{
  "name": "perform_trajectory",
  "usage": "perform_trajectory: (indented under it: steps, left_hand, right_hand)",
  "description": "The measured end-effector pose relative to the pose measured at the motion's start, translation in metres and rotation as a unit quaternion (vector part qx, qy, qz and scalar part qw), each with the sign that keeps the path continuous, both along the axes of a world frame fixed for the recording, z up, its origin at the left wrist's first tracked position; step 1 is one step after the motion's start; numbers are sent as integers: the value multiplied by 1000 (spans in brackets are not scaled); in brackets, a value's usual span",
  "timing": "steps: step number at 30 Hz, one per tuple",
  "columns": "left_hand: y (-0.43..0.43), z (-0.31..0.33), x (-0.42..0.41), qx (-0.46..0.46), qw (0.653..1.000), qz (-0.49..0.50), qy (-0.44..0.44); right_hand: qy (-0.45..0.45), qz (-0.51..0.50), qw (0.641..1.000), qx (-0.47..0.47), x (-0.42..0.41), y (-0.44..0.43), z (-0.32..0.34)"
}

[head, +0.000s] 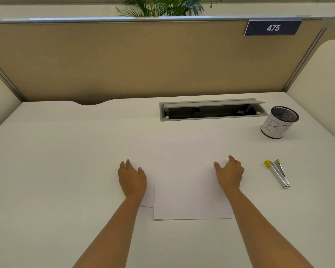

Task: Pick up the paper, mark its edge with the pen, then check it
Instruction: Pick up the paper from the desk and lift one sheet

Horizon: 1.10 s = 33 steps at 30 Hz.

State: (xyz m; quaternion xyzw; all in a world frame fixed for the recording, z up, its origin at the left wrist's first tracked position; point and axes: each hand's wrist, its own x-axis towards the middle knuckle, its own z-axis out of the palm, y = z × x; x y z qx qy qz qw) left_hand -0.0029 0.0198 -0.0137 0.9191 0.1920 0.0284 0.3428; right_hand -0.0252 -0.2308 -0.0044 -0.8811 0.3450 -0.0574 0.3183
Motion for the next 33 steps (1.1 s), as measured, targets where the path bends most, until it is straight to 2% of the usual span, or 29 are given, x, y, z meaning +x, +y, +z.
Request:
perform_trajectory:
  steps: [10,19,23,28,30,33]
  left_hand:
    - [-5,7,15,-88,995,47,8]
    - [-4,7,25,-212,974,83,4]
    - [-13,13,27,-255,966,32,33]
    - [-17,14,29,-244,968,-48,34]
    - [-11,15,31,-288,956,-56,27]
    - [-3,21,35,-386,919,-65,38]
  right_hand:
    - [11,39,999,36,5,2,-2]
    - [-40,46,981,185,12,8,1]
    - [-35,77,973,213,17,16,4]
    - [-20,125,965,229,22,23,7]
    - [-27,123,962,241,21,19,8]
    - [-53,99,954,279,18,12,8]
